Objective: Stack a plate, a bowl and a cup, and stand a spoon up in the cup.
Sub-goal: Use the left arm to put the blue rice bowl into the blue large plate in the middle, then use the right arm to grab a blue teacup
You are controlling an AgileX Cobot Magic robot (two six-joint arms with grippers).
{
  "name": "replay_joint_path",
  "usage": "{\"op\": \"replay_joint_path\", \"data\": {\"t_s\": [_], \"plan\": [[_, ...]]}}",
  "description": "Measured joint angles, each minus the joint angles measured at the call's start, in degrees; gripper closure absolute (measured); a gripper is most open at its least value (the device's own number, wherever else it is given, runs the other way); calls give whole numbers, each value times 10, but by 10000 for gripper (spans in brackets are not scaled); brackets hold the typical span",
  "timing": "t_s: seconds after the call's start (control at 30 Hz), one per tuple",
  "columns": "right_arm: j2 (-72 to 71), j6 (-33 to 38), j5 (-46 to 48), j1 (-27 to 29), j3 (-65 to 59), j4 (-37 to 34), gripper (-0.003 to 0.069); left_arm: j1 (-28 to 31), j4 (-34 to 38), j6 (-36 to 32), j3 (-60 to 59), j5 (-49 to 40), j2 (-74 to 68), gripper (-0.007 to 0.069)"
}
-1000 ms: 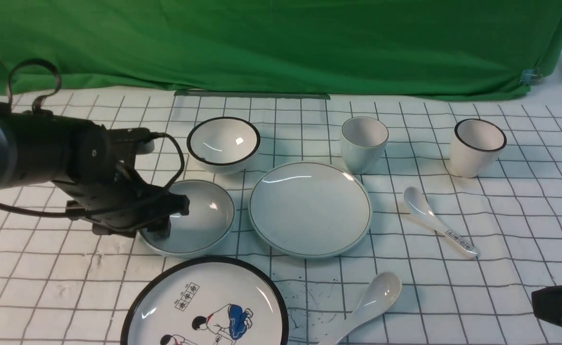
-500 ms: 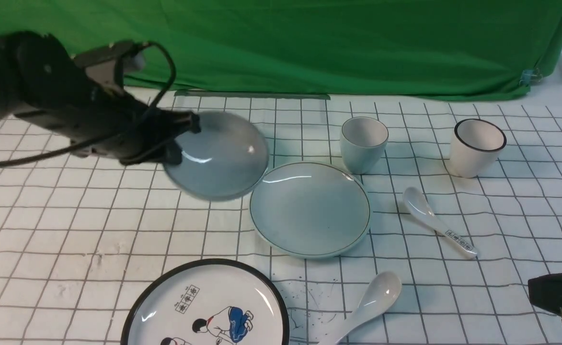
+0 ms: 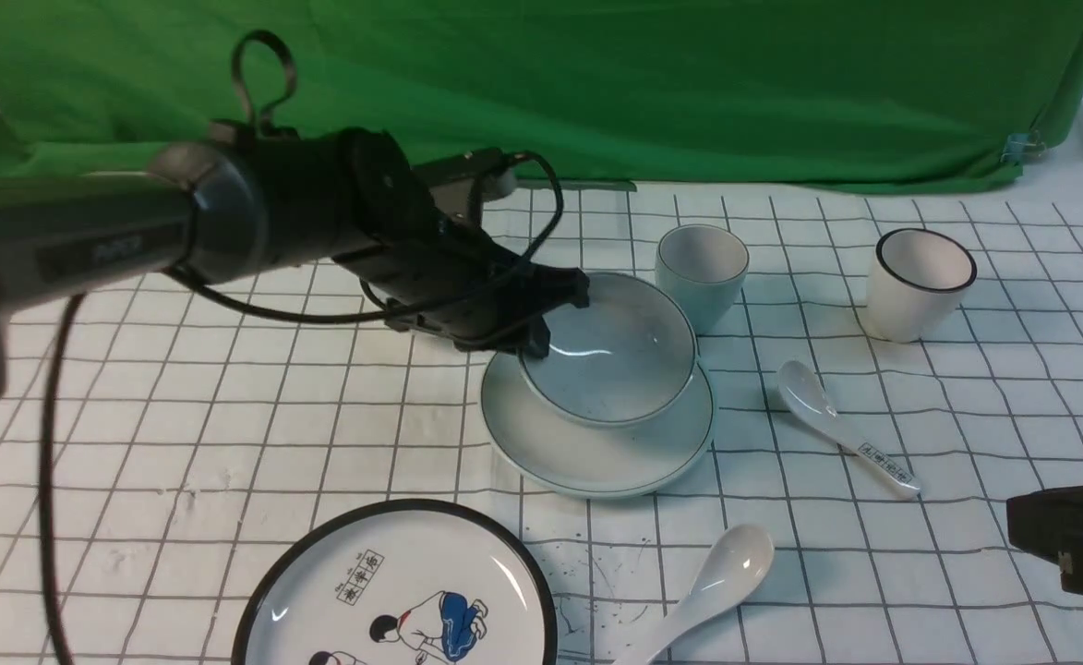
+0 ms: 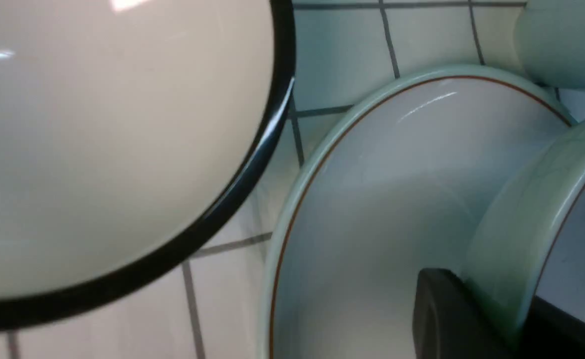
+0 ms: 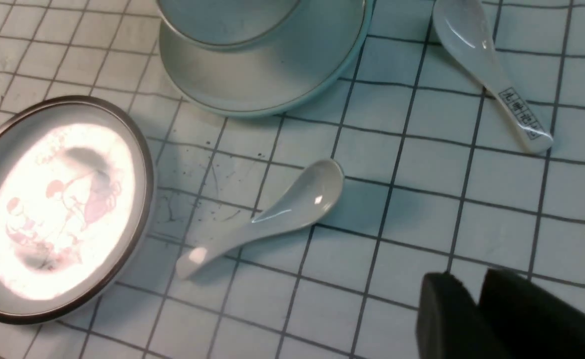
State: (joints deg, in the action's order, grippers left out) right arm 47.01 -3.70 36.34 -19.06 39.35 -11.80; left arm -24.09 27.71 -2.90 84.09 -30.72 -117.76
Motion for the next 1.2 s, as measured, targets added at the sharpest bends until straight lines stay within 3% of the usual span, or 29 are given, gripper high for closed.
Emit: {"op": "replay_joint_path", "data": {"t_s": [0.3, 0.57, 0.7, 0.73, 0.77, 0.83, 0.93, 1.03, 1.2], "plan": [[25, 2, -13, 0, 7, 20, 506, -2, 2, 0, 19, -5, -26, 536], [149, 2, -32, 0, 128, 55, 476, -2, 0, 0, 24, -30, -23, 328], [279, 8, -33, 1, 260, 59, 347, 1, -38, 0, 30, -101, 14, 288], [326, 15, -34, 1, 303, 59, 281, 1, -52, 0, 30, -127, 36, 300], [333, 16, -34, 1, 309, 59, 271, 1, -54, 0, 30, -130, 39, 300], [417, 24, -34, 1, 379, 59, 162, 0, -79, -2, 27, -157, 84, 378], [513, 31, -28, 1, 456, 59, 78, -1, -103, -5, 10, -174, 140, 505], [606, 32, -10, 4, 541, 60, 67, -1, -114, -14, -17, -183, 195, 602], [720, 30, 30, 25, 645, 62, 85, -2, -137, -17, -73, -190, 276, 624]]}}
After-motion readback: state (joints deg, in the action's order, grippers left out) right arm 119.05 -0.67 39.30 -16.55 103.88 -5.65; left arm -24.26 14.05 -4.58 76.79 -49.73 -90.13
